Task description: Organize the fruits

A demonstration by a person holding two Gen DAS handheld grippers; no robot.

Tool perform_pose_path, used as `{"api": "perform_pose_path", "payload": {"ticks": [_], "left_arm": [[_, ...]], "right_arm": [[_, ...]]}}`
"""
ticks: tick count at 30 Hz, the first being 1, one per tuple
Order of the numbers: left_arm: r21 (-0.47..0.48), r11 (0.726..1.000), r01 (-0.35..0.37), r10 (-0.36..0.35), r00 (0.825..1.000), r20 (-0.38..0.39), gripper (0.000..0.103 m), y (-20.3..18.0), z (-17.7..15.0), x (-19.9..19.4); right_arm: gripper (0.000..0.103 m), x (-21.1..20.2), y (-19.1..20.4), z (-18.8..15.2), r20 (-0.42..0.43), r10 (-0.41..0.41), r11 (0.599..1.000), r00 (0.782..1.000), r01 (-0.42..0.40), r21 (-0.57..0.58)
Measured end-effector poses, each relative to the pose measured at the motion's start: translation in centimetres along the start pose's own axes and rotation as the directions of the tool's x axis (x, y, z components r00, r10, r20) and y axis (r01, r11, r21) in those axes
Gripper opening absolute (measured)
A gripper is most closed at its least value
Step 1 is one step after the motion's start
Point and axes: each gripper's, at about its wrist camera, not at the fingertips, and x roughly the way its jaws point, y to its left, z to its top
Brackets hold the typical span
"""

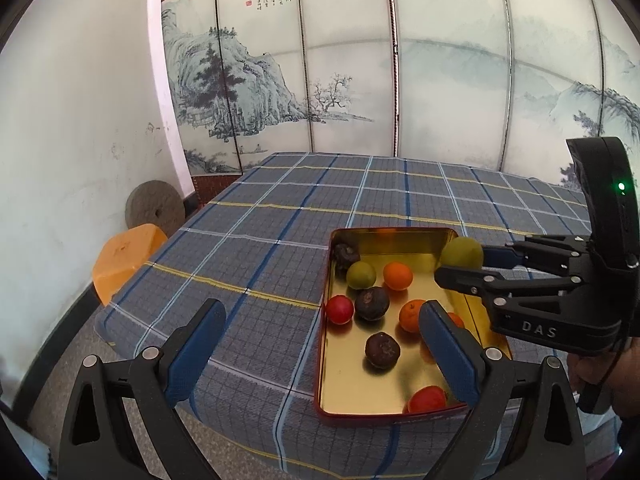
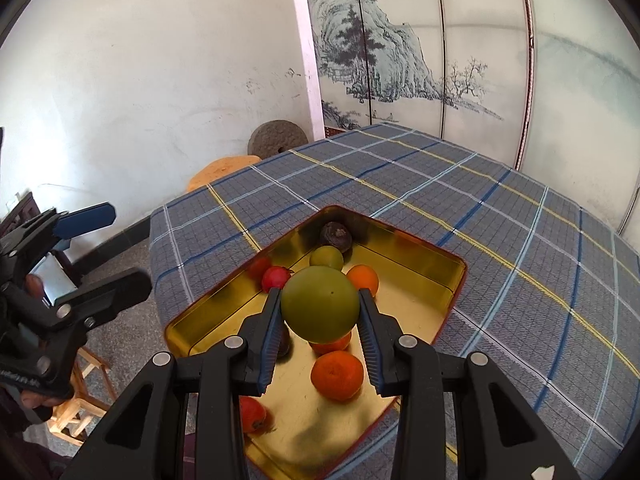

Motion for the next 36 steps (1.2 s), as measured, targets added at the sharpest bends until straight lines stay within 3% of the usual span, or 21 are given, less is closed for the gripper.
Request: {"api": "perform_pose_path", "payload": {"ticks": [2,6,8,10,15,19,23,36], "left_arm": [[0.0,1.0,-0.002,0.002,1.0,-0.002,0.097,0.0,0.0,0.1],[-0.003,1.0,-0.003,0.003,1.0,-0.001,0.097,0.1,0.0,0.1],[-0.007,1.0,-0.001,0.001,1.0,0.002,0.097,0.2,0.0,0.1],[-0.007,1.0,-0.001,0.001,1.0,0.01,0.097,0.1,0.0,0.0],[-0.004,1.0,-0.002,0.002,1.0,0.029,0.098,0.0,0.3,-0.5],[-0.012,1.0,0.003,-0.003,0.999,0.041,0.098,-0.1,0.4,-1.1],[-0.011,1.0,0.005,-0.005,0.999,0.054,0.098,-0.6,0.5,-1.9],[0.012,1.0,0.006,-0.007,0.998,0.069,0.101,-2.0,0.6,-3.1]], "right_arm": [[0.04,0.3,-0.1,0.3,0.009,-0.01,1.0,1.0,0.01,0.001],[0.067,-1.2,-0.1,0.8,0.082,-0.004,1.0,0.997,0.002,0.024],[0.069,-2.4,0.3,0.9,0.112,-0.017,1.0,0.994,0.016,0.011],[0.071,-3.8,0.9,0.8,0.14,-0.043,0.999,0.989,0.046,-0.011],[0.094,-7.6,2.8,-0.4,0.242,-0.167,0.982,0.956,0.183,-0.045],[0.1,-10.2,4.2,-1.4,0.321,-0.264,0.953,0.91,0.297,-0.059],[0.102,-11.7,4.9,-1.7,0.367,-0.3,0.936,0.88,0.346,-0.066],[0.102,-14.2,4.6,-2.3,0.414,-0.309,0.938,0.856,0.345,-0.013]]}}
